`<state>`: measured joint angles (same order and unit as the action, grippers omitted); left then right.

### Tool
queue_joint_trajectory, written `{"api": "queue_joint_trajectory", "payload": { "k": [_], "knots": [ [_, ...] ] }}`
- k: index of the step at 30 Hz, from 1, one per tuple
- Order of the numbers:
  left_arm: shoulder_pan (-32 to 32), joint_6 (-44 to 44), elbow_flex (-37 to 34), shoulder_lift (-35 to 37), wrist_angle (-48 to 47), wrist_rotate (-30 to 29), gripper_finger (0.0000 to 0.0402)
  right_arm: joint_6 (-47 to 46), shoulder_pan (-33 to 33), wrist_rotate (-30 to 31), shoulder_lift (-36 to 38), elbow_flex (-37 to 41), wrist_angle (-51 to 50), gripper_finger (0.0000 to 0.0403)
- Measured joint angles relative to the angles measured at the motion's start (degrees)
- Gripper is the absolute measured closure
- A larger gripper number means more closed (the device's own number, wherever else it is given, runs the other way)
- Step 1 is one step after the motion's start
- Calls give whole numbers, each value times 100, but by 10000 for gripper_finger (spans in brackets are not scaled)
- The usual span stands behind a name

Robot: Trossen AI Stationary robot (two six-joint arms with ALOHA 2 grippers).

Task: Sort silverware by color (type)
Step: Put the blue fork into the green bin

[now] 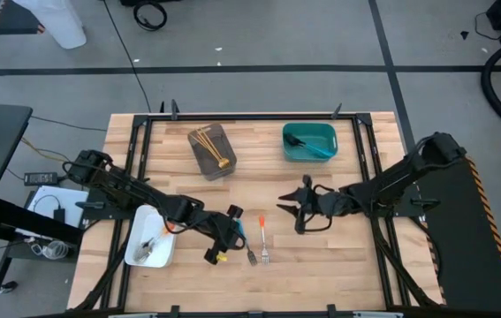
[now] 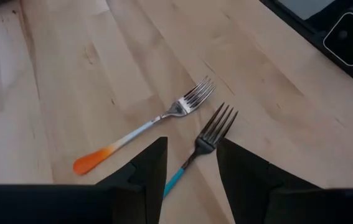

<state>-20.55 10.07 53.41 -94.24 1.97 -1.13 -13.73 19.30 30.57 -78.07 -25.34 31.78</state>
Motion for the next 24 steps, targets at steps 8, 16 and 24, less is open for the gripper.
{"api": "queue_joint_trajectory", "payload": {
  "k": [8,16,24],
  "knots": [
    [-162,111,378,-260,-472,-223,253,-421,325,8,-422,-132,58,281],
    [-179,57,802,-616,-984,-195,254,-869,713,302,-692,-855,-1312,281],
    [-144,3,1195,-916,-1607,181,254,-1465,897,440,-630,-1157,-2620,281]
  ]
}}
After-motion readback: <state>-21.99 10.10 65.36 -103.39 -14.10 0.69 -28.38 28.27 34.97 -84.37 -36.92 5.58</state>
